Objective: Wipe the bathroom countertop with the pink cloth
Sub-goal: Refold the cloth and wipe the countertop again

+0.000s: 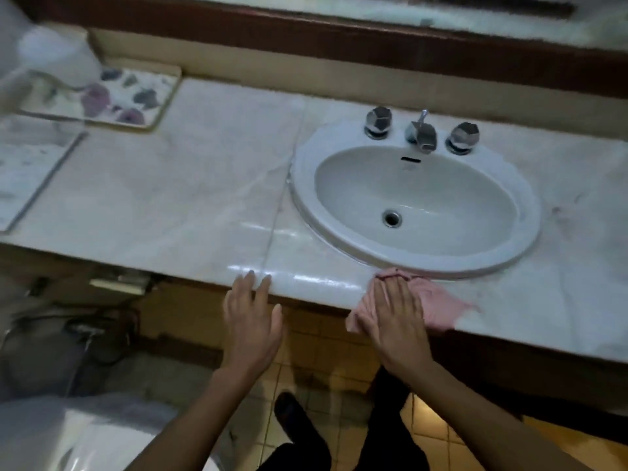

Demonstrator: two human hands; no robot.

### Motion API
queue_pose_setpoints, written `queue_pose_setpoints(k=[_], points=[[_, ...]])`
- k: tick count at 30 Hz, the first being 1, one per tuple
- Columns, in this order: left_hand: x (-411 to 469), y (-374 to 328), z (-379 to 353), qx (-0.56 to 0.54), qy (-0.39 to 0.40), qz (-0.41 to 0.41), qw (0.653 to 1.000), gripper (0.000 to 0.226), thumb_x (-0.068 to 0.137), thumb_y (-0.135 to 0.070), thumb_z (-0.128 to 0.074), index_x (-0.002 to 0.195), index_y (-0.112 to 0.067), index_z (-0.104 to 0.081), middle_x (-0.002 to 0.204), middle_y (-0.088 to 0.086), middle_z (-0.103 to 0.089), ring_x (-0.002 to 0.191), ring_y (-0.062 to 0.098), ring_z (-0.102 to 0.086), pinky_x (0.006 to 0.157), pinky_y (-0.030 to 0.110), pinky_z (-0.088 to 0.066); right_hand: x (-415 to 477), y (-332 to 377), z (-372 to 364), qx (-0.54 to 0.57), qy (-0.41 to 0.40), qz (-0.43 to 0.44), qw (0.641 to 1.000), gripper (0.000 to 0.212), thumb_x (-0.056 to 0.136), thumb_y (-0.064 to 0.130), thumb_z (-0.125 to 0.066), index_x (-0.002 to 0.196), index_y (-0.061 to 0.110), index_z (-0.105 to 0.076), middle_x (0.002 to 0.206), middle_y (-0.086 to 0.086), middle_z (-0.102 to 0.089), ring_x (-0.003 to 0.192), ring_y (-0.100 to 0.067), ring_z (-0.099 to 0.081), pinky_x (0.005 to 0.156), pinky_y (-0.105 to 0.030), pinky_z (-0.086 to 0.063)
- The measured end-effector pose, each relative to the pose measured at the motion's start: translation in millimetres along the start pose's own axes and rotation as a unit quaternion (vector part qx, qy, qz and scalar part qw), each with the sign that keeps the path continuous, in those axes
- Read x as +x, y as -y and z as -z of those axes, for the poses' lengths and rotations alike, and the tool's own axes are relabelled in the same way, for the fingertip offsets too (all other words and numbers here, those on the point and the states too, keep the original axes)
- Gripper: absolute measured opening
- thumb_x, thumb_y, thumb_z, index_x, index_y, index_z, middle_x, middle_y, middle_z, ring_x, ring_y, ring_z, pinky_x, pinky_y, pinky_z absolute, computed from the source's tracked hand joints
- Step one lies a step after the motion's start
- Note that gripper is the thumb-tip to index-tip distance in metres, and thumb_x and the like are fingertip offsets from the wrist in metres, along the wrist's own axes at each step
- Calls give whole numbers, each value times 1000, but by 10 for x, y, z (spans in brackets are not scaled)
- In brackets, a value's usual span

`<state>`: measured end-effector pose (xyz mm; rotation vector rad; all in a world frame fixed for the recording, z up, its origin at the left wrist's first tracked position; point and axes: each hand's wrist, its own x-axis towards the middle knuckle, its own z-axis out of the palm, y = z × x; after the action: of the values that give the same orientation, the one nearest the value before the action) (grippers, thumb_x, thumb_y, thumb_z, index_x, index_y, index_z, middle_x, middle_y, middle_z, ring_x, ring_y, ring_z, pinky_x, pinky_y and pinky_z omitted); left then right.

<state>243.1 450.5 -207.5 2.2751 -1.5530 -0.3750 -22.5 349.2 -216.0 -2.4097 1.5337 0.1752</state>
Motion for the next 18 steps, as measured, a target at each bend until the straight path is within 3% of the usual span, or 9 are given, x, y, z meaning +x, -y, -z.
queue_pose_setpoints(k=[5,8,11,15,18], points=[[210,920,573,86,-13,98,991,64,105,-47,-38,162,-22,-24,172,14,-13,160,34,-5,125,59,-7,683,1095,8,15,-7,110,994,74,106,57,-18,166,17,-1,174,-9,7,161,-27,5,130,-47,0],[300,1336,775,82,15,162,983,70,105,-56,-31,165,-23,-15,174,12,-2,161,30,5,126,58,-3,1030,1565,40,11,5,150,989,74,105,58,-13,166,18,6,172,-5,17,158,-22,18,127,-44,11],[295,1557,884,57,60,160,984,80,98,-67,-14,166,-26,-9,174,7,4,161,25,7,127,54,-3,1356,1930,69,2,12,189,982,75,105,58,-15,166,19,4,173,-3,16,159,-21,16,127,-44,10],[383,1674,1044,44,63,150,986,76,94,-60,-20,160,-27,-33,170,6,-25,158,26,-20,126,49,-15,2082,2222,205,-33,14,246,969,77,103,60,-19,166,17,-8,175,-5,-2,161,-26,-1,129,-46,-3],[590,1859,1169,27,28,153,987,70,92,-56,-26,145,-21,-57,147,8,-55,138,29,-49,118,46,-33,2760,2423,382,-47,25,243,969,80,101,63,-14,166,17,-7,175,-5,-1,161,-28,-3,129,-49,-4]])
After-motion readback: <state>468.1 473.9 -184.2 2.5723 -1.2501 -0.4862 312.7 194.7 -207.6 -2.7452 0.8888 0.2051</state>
